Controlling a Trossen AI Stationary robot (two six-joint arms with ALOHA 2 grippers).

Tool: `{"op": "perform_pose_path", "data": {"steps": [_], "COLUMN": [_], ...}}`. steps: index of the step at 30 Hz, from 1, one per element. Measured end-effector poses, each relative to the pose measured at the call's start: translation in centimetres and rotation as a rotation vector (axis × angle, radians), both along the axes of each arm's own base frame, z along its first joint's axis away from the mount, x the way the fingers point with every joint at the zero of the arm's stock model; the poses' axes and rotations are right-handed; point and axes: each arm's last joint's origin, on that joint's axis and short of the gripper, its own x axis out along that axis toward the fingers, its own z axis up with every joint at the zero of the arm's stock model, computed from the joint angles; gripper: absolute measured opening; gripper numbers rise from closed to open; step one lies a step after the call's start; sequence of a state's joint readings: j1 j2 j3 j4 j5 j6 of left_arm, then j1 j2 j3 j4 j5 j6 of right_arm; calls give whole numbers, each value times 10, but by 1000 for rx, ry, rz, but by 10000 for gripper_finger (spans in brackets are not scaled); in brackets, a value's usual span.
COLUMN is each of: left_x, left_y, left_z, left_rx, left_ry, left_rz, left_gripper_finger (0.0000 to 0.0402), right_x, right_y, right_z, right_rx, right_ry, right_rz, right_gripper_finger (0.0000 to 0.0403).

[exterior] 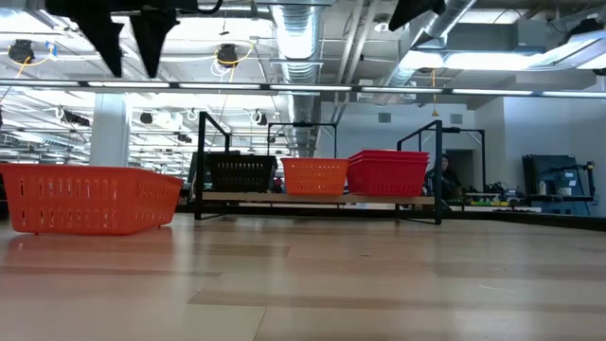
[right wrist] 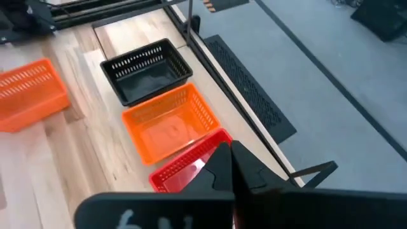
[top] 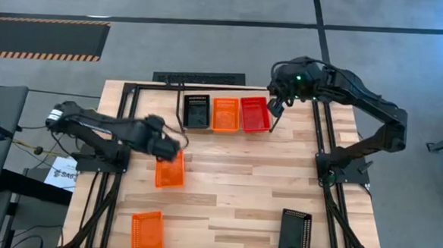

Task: Stack baskets on shelf by color
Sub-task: Stack the orange bin on top of the other orange bin on the shelf

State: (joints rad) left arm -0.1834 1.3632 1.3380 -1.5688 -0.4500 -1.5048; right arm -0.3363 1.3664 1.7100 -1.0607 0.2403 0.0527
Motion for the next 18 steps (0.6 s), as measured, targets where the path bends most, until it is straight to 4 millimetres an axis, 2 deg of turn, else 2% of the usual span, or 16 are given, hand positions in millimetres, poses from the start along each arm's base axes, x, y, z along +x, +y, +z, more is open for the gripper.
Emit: {"op": "perform_pose_path", "data": {"steps": [4,9,14,18], "left_x": [12,32,56,64], "left_y": [-27,-59,-75,-78], "left_z": [-18,-38,-46,-48], "left_rx": [-83,-187,-316,-314], "left_ry": [98,175,80,56], "left_rz": [-72,-417,-730,-899], "left_gripper_finger": [251,251,251,251], "right_x": [2,14,30,41], "right_y": [5,1,-4,-7], "right_z": [0,-10,-22,-33], "right_rx": [-14,-24,-22,-5], "right_ry": [12,67,127,173], "right_rz": [35,63,81,88], "right_gripper_finger": [2,1,2,1]}}
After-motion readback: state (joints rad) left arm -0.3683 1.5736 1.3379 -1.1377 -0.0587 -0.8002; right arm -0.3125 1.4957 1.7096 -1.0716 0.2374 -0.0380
